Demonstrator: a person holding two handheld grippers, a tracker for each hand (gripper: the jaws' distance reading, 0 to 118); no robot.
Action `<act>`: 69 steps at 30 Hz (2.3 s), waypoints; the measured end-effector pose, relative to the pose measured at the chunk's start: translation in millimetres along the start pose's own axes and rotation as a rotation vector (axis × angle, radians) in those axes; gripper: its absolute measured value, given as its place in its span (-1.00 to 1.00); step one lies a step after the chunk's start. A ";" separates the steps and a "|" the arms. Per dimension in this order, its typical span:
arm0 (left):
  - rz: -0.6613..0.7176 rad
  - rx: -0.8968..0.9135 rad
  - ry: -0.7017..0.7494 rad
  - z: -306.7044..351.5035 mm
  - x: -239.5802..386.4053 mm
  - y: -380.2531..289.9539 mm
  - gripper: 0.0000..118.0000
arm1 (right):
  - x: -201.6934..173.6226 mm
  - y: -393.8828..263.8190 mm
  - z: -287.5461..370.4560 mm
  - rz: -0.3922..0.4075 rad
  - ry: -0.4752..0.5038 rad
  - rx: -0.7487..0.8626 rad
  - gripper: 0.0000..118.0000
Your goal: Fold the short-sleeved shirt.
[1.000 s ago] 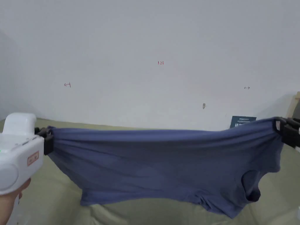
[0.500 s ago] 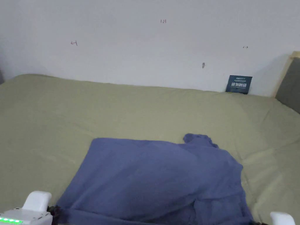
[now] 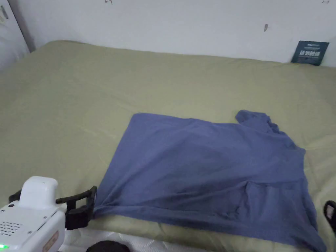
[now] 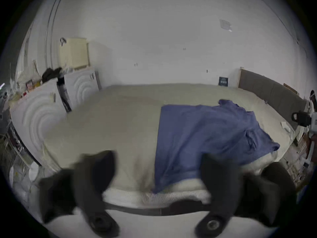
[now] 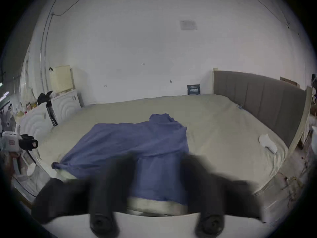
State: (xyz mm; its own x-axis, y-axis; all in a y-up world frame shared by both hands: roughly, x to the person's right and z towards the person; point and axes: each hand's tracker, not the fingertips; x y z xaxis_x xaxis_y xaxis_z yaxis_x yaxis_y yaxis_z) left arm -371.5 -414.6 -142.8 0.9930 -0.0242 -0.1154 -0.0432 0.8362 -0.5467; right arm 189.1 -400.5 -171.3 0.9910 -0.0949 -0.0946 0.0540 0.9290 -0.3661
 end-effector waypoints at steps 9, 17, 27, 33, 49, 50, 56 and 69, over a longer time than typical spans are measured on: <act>-0.124 -0.271 0.010 -68.6 -10.2 -50.2 -0.02 | 2.5 -37.1 -20.7 0.038 -0.060 -0.147 -0.98; -0.139 -0.312 -0.014 -123.6 -0.9 -51.8 0.41 | 14.7 -47.5 -43.5 0.090 -0.100 -0.288 -0.98; -0.175 -0.308 -0.019 -118.7 16.0 -40.1 -0.99 | 28.7 -77.0 -108.4 0.186 0.008 -0.508 0.52; -0.207 -0.314 0.002 -106.7 14.5 -27.8 -1.00 | 41.5 -69.0 -115.7 0.025 0.051 -0.505 -0.87; -0.143 -0.427 0.006 -281.4 59.6 130.2 -1.00 | 38.9 53.0 -275.5 -0.019 -0.063 -0.484 -0.87; -0.142 -0.447 -0.001 -292.2 62.3 125.7 -1.00 | 38.1 43.7 -287.4 -0.017 -0.074 -0.502 -0.87; -0.113 -0.290 0.000 -258.7 61.2 116.6 0.84 | 30.2 29.6 -263.3 0.061 -0.080 -0.376 0.40; -0.087 -0.165 0.022 -128.9 40.2 21.5 -1.00 | 0.0 0.8 -86.8 -0.031 -0.039 -0.109 -0.94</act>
State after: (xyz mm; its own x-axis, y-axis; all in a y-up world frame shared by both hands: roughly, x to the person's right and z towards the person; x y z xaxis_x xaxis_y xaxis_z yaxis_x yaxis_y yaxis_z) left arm -346.7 -468.2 -266.1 0.9912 -0.1062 -0.0791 0.0236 0.7293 -0.6838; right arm 178.6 -430.8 -251.9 0.9931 -0.1071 -0.0468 0.0731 0.8813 -0.4669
